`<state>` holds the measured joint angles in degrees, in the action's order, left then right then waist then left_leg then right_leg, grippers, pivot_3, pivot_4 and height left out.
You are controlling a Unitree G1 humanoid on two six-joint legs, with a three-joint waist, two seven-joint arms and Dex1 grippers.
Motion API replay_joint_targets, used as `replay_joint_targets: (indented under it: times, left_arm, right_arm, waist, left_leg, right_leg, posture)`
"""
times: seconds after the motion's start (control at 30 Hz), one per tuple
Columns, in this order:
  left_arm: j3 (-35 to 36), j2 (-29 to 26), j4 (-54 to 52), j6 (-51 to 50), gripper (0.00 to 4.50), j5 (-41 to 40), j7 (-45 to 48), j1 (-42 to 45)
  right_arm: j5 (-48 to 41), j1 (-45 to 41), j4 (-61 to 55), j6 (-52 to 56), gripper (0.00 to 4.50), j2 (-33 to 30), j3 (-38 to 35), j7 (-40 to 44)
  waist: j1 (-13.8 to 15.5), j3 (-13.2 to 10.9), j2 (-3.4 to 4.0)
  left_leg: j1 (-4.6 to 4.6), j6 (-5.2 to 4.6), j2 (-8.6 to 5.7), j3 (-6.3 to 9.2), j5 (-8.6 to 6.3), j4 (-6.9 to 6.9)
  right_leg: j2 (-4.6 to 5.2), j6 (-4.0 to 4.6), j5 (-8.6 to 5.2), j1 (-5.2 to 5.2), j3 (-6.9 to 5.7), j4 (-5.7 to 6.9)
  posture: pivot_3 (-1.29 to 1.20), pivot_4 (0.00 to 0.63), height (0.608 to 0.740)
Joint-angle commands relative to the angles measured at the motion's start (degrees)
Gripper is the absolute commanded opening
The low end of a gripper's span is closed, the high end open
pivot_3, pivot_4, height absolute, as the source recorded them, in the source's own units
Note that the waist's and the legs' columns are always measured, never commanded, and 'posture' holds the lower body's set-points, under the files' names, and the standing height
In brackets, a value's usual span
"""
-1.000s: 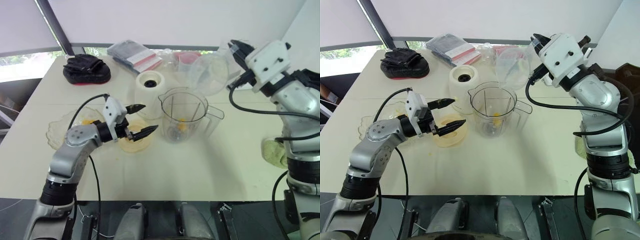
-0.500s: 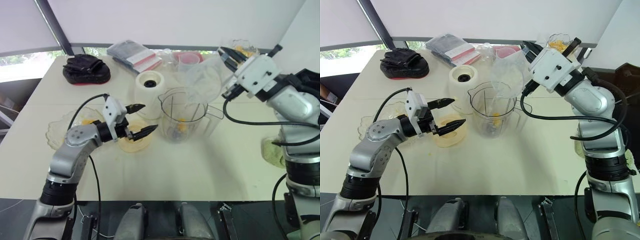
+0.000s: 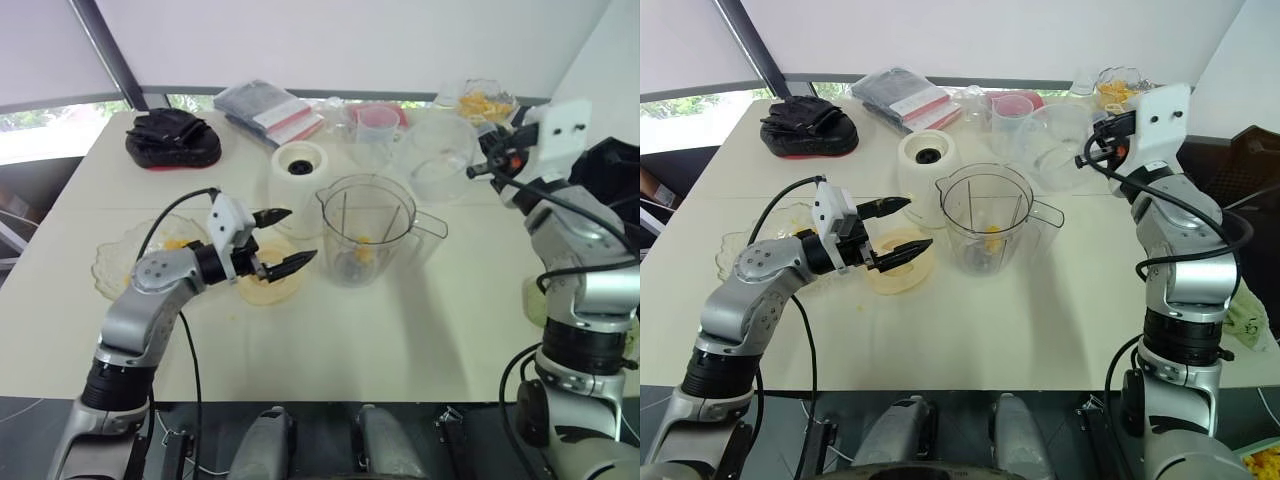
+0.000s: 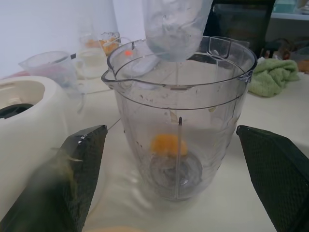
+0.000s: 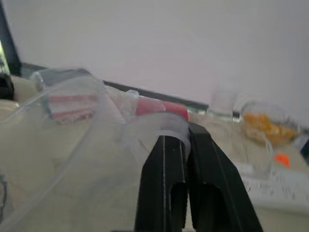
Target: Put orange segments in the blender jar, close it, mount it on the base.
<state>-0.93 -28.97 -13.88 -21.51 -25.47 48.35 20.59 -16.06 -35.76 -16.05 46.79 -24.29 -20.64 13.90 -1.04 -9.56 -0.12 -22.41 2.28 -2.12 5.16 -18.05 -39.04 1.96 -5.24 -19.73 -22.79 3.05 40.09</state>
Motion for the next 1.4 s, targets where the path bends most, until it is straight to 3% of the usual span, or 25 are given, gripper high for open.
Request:
replay_joint_targets:
  times: [0.03, 0.27, 0.5, 0.8, 1.4]
  left_arm:
    - [0.7, -0.3, -0.5, 1.1, 4.5, 0.2, -0.1, 1.2]
    - [0.7, -0.5, -0.2, 1.1, 4.5, 0.3, 0.1, 1.5]
    - [0.9, -1.1, -1.2, 0.3, 4.5, 0.0, -0.1, 1.0]
    - [1.3, -1.9, -2.2, -0.1, 4.5, -0.3, -0.6, 0.4]
    - [1.9, -2.9, -4.9, -0.5, 4.5, -0.6, -2.7, -1.8]
  right_arm:
    - [-6.4, -4.4, -2.6, 4.8, 0.04, 3.9, -9.5, -6.7]
    - [-9.2, -2.6, 0.9, 1.4, 0.04, 11.5, -21.2, -19.2]
    - [-6.3, 6.2, 8.5, -14.9, 0.04, 14.3, -23.0, -21.9]
    - [-5.9, 9.0, 21.6, -28.9, 0.04, 12.7, -21.5, -21.3]
    - [-5.6, 5.8, 39.5, -39.2, 0.04, 7.4, -17.0, -20.9]
  waist:
    - [0.0, 0.0, 0.0]
    - [0.1, 0.0, 0.01]
    - [-0.4, 0.0, 0.06]
    - [-1.6, 0.0, 0.1]
    - [-1.5, 0.0, 0.11]
  left_leg:
    - [0.0, 0.0, 0.0, 0.0, 0.0, 0.01]
    - [-0.02, 0.0, -0.04, -0.01, 0.0, 0.02]
    - [-0.02, 0.0, -0.03, -0.09, 0.0, 0.06]
    - [0.0, 0.0, -0.01, -0.1, 0.0, 0.06]
    - [0.01, 0.0, 0.0, -0.12, 0.0, 0.05]
  right_leg:
    - [0.0, 0.0, 0.0, 0.0, 0.0, 0.0]
    - [0.04, 0.0, 0.0, -0.01, -0.01, 0.0]
    - [0.02, 0.0, 0.0, -0.05, 0.03, 0.03]
    - [-0.03, 0.0, 0.0, -0.04, 0.04, 0.06]
    - [-0.04, 0.0, 0.0, -0.03, 0.07, 0.06]
  posture:
    - [0.0, 0.15, 0.74]
    - [0.0, 0.15, 0.74]
    - [0.0, 0.15, 0.74]
    - [0.0, 0.15, 0.74]
    - [0.0, 0.15, 0.74]
